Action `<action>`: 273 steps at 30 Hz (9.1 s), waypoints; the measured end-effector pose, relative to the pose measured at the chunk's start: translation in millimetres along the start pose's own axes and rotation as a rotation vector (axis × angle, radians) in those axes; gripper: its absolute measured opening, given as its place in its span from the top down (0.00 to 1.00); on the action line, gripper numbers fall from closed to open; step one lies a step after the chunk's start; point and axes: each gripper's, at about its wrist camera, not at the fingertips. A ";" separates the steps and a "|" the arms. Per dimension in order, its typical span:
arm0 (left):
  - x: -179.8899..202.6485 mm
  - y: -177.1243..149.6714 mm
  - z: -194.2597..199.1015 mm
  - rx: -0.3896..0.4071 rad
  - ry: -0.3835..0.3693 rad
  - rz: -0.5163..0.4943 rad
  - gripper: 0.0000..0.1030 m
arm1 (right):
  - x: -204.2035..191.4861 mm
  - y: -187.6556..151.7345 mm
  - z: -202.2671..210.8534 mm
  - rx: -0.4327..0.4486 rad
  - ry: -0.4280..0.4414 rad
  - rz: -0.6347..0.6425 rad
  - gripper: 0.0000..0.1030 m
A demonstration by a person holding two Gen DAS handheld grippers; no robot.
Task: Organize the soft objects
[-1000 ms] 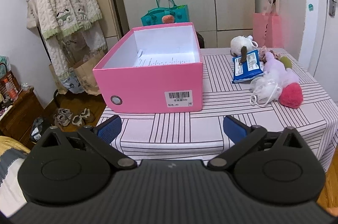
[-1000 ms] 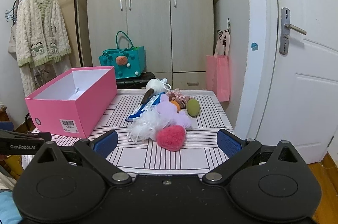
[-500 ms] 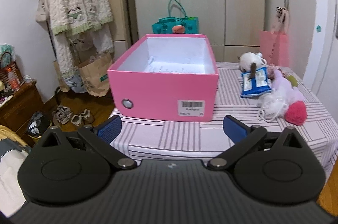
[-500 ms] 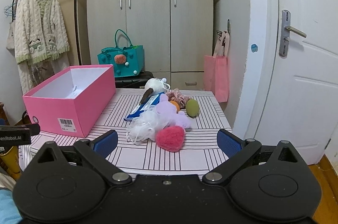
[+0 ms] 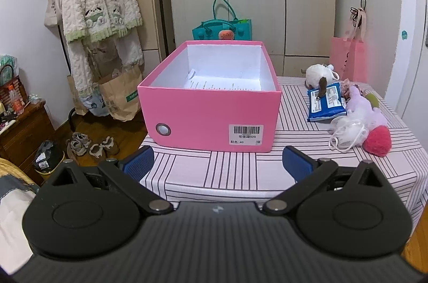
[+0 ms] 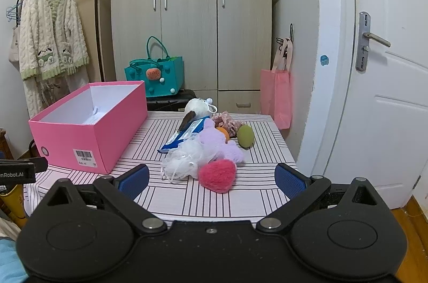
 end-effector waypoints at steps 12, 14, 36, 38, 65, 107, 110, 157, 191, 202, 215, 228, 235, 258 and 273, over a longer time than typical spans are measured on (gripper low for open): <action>-5.5 3.6 3.0 0.034 -0.027 0.002 0.01 | 10.2 -0.4 3.2 0.060 0.023 0.050 0.01; -5.7 6.4 2.0 0.046 -0.039 -0.001 0.00 | 14.8 -0.3 3.8 0.075 0.042 0.043 0.01; 114.9 35.3 -95.7 -0.035 -0.520 -0.212 0.03 | 43.7 -26.5 -117.2 -0.013 0.247 0.074 0.16; 124.0 34.9 -108.4 -0.046 -0.532 -0.223 0.04 | 43.3 -29.4 -129.5 -0.015 0.247 0.086 0.20; 149.0 24.3 -199.5 -0.169 -0.689 -0.115 0.58 | 49.8 -37.6 -188.0 -0.007 0.239 0.002 0.50; 1.2 16.1 -87.0 -0.326 -0.503 -0.186 0.60 | -0.1 -2.2 -135.6 -0.313 0.649 -0.018 0.50; -21.8 23.9 -82.4 -0.376 -0.491 -0.181 0.60 | -21.0 6.3 -138.9 -0.381 0.749 -0.002 0.50; -60.6 216.3 -351.7 -0.433 -0.314 0.015 0.45 | -209.6 193.6 -378.4 -0.283 0.501 0.565 0.29; -20.2 159.0 -60.6 -0.268 -0.541 -0.362 0.36 | -31.7 184.1 -138.3 -0.251 0.665 0.245 0.28; 16.0 120.2 -49.5 -0.310 -0.654 -0.433 0.36 | 23.4 129.4 -110.2 -0.229 0.579 0.203 0.28; 56.5 82.0 -88.2 -0.364 -0.725 -0.417 0.36 | 64.7 60.3 -130.2 -0.269 0.502 0.152 0.28; 99.0 66.3 -144.5 -0.286 -0.748 -0.326 0.39 | 71.7 15.0 -193.6 -0.180 0.402 0.089 0.28; 117.7 70.4 -176.0 -0.219 -0.775 -0.252 0.43 | 65.4 4.1 -231.3 -0.148 0.311 0.121 0.28; 175.2 79.5 -211.4 -0.193 -0.786 -0.263 0.59 | 70.3 10.0 -255.8 -0.178 0.302 0.053 0.55; 195.7 57.0 -200.3 -0.091 -0.645 -0.335 0.58 | 72.8 3.1 -244.2 -0.127 0.271 0.024 0.68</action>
Point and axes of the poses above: each gripper's, at about its wrist camera, not at the fingertips, and z roughly against the way its jaws point, x to its right, y to its top, and after that the axes turned 4 degrees about -x, right-handed
